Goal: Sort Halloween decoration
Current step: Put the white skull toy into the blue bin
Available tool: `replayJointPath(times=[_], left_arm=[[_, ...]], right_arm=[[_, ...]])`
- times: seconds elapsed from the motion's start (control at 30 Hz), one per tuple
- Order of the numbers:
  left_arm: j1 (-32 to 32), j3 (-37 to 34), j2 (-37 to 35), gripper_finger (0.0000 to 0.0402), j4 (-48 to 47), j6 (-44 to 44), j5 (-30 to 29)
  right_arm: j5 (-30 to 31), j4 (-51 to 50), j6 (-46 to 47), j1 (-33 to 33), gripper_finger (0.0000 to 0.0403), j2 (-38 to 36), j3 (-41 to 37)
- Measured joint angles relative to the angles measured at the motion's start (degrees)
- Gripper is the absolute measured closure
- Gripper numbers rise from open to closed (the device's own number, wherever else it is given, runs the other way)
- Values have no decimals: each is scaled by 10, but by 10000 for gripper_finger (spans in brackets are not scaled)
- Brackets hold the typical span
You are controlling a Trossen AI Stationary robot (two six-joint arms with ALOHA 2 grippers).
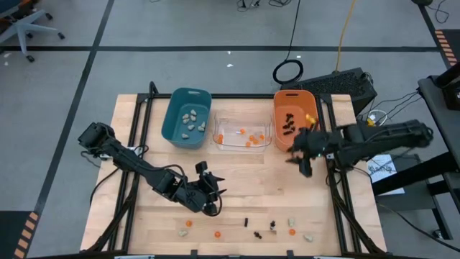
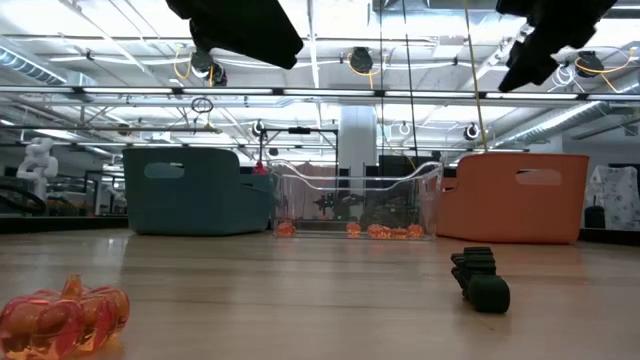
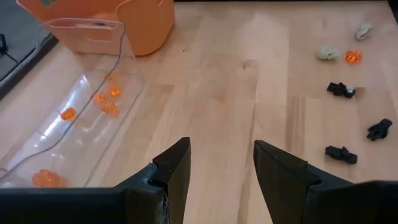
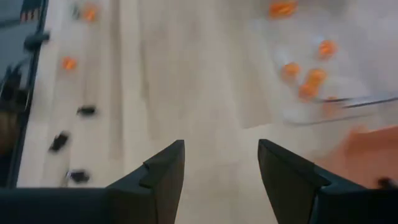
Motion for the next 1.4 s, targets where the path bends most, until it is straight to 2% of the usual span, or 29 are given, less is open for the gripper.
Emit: replayJointPath(times=[0.13, 0.27, 0.53, 0.67, 0.9, 1.13, 1.4], left_arm=[[-6, 0, 0, 229, -1, -1, 3], [-7, 0, 0, 229, -1, -1, 3], [-5, 0, 0, 229, -3, 0, 3], [-5, 0, 0, 229, -3, 0, 3], [-6, 0, 0, 229, -3, 0, 3], [-6, 0, 0, 229, -3, -1, 3], [-6, 0, 0, 229, -3, -3, 3]], right_arm=[[41, 9, 34, 112, 216, 47, 0], [54, 28, 65, 197, 216, 100, 0], [55, 31, 136, 306, 216, 217, 0], [45, 54, 161, 340, 216, 267, 0], [40, 154, 176, 383, 204, 333, 1], [36, 157, 152, 428, 177, 379, 0], [43, 171, 115, 441, 182, 407, 0]])
